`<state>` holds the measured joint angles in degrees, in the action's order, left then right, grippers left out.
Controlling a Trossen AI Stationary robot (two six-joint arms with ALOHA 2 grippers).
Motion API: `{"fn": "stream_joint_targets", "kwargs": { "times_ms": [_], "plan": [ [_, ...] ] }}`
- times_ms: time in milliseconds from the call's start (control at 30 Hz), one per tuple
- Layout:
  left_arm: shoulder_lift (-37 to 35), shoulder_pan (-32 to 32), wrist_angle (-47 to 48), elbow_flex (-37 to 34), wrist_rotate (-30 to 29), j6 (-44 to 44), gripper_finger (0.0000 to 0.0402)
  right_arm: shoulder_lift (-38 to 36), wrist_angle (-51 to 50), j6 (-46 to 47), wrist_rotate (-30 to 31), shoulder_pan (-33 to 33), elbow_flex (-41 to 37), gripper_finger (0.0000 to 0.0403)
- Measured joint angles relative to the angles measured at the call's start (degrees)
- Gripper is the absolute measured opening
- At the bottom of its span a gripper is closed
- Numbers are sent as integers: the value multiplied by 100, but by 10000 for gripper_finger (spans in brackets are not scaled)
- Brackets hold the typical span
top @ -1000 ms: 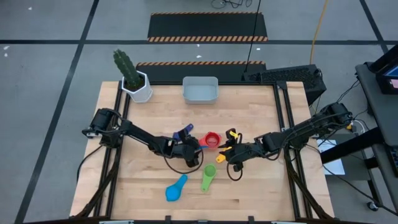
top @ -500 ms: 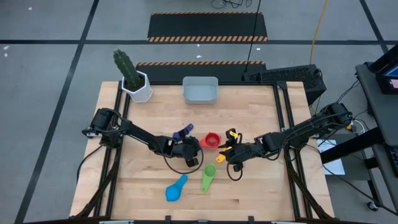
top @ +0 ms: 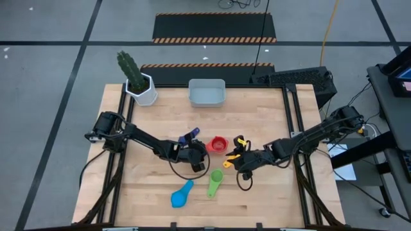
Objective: Nest measuring cups in basket
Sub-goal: Stack the red measuring cup on top of the blue measuring cup
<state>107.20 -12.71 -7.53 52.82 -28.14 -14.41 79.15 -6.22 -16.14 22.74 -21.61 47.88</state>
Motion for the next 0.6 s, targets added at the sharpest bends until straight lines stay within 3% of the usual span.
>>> {"fn": "stream_joint_targets", "kwargs": {
  "times_ms": [200, 467, 600],
  "plan": [
    [0, 73, -2, 0, 10, 56, 200, 0, 1, 29, 2, -70, 0, 107],
    [0, 288, -6, 0, 302, 74, 139, 0, -1, 182, -2, -80, 0, 107],
    [0, 295, -6, 0, 307, 52, 145, 2, -2, 192, -2, -80, 0, 107]
  ]
}}
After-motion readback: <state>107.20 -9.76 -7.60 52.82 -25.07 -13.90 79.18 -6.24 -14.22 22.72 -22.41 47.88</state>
